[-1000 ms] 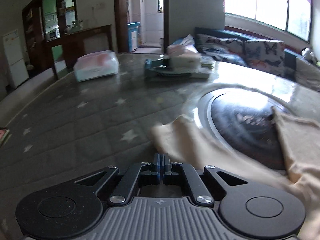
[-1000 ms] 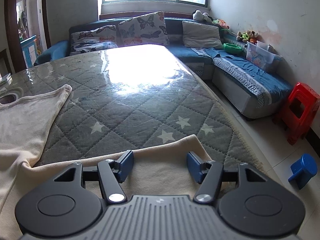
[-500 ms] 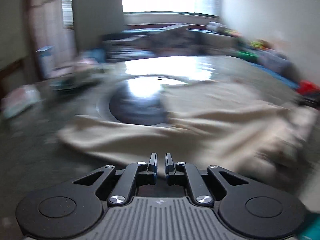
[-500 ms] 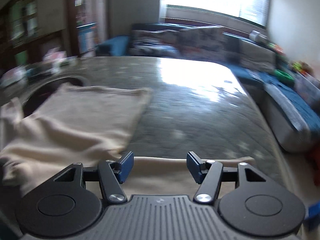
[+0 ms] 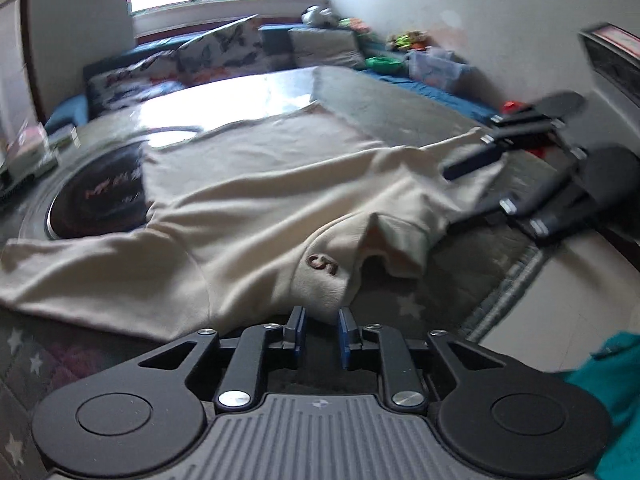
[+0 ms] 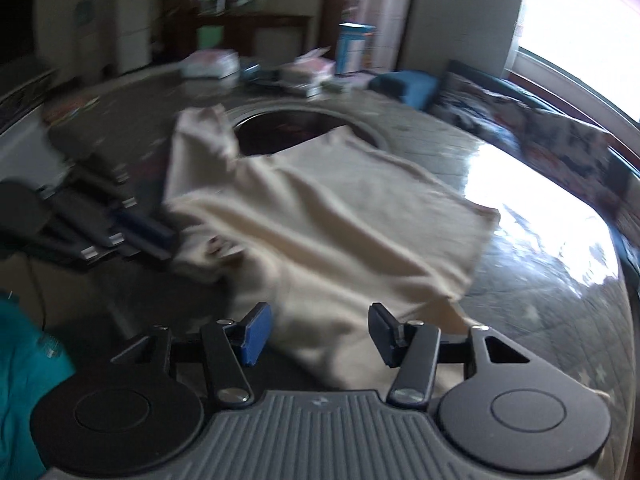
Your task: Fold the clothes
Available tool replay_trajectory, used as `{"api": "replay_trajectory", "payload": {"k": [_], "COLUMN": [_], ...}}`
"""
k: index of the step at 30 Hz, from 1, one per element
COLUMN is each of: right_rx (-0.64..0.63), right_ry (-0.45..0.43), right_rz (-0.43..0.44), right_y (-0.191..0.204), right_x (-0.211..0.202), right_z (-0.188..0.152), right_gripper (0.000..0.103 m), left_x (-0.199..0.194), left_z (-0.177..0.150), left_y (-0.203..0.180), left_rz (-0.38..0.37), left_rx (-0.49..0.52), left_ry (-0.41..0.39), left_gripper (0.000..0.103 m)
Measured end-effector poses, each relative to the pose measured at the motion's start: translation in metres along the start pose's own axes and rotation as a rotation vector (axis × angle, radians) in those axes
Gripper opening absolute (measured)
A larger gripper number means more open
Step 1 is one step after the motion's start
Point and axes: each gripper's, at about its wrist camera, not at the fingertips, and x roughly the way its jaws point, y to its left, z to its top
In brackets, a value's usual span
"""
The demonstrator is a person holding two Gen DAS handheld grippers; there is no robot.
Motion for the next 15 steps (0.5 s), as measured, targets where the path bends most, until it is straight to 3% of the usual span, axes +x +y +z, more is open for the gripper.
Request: {"api": "replay_trajectory", "payload": {"k": [2,6,8,9,11,12,15], "right_rx": [-0.048,-0.123,-0.159,-0.177,-0.215,-0.235,-0.279], "right_ry": [0.012,0.017,0.019,0.020,0.022,0.022,0.025], "right_rz": [0.011,0.007,0.006,0.005,0.002,-0.004,-0.013], "right_y": [0.012,0.025,0.031,0.034,0.039,0.042,0.046], "right_x": [0.002,0.006,0.009,0.010,0.013,0.014,0.016], "right_z": [-0.003,-0.006,-0.007,-0.008,-0.009,-0.009,-0.011], "right_gripper": [0.054,0.054,0.054,0.054,0.054,0.054,0.054], "left_x": [0.002,0.008,0.011,0.012,0.011,0.010,0.008], "left_z": [0.001,0.003,0.004,0.005,0.006,0.006,0.007], "left_y": [0.002,0.003,0.003,0.004,0.005,0.006,0.008], "left_rz": [0.008,0.015,0.034,0.042,0.040,0.039,0.035], "left_rx": [-0.028,-0.043,-0.049,-0.052,-0.062,-0.067,-0.081], "left_ry": [0.007,0.024,0.031,0.034,0.035,0.036,0.038], "left_gripper": [0.053,0.051,0.037,0.036,0.012,0.007,0.007]}}
